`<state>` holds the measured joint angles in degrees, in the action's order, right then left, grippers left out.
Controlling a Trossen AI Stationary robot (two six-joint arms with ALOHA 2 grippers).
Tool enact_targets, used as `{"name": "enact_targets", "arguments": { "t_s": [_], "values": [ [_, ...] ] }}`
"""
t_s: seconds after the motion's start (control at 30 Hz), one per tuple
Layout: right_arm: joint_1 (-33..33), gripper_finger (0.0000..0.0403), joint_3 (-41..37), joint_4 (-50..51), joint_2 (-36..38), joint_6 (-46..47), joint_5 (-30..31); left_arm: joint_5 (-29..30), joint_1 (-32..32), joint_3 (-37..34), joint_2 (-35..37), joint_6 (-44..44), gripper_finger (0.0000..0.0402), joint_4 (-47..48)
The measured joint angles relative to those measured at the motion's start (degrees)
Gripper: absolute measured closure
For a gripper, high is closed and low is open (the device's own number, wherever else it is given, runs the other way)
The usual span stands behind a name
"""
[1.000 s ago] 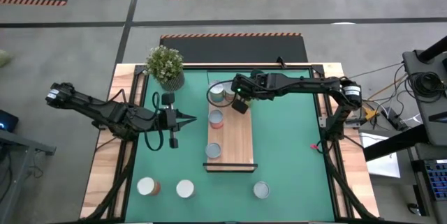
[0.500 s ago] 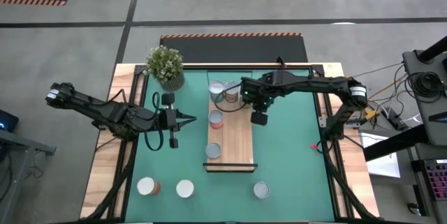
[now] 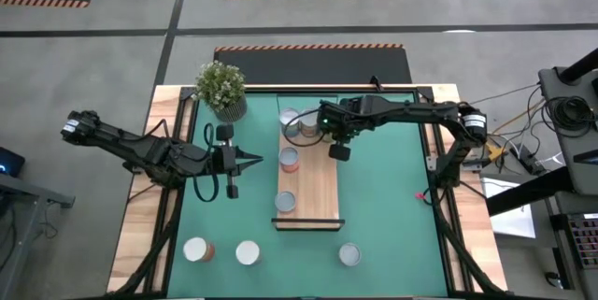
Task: Pick and place cans onto a shelf
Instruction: Put the canned oranges on the shelf
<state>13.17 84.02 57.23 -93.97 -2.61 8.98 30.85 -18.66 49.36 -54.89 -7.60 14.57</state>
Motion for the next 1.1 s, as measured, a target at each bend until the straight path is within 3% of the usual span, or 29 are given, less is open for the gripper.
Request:
{"name": "enact_targets", "arguments": {
  "t_s": [1.1],
  "values": [
    [1.5, 0.0394, 0.0, -4.4, 0.1, 1.6, 0.3, 0.0, 0.0, 0.0, 0.0, 0.0, 0.0402, 0.0]
  ]
}}
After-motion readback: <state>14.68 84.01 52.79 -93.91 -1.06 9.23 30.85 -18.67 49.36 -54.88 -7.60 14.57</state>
